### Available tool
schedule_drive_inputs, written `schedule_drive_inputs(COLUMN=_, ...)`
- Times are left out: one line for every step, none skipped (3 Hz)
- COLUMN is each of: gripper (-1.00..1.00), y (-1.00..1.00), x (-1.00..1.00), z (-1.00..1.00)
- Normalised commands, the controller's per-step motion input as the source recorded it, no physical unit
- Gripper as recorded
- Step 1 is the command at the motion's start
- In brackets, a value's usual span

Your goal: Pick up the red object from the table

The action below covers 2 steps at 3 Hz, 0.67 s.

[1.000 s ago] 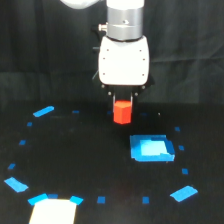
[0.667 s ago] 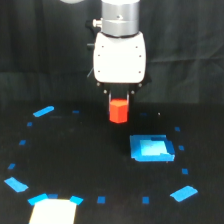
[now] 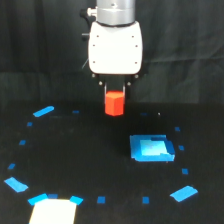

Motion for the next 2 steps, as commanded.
schedule_drive_inputs(gripper=-0.91, y=0.01, x=-0.07, z=0.18)
schedule_drive_inputs(gripper=-0.95, y=0.02, x=-0.11, z=0.13)
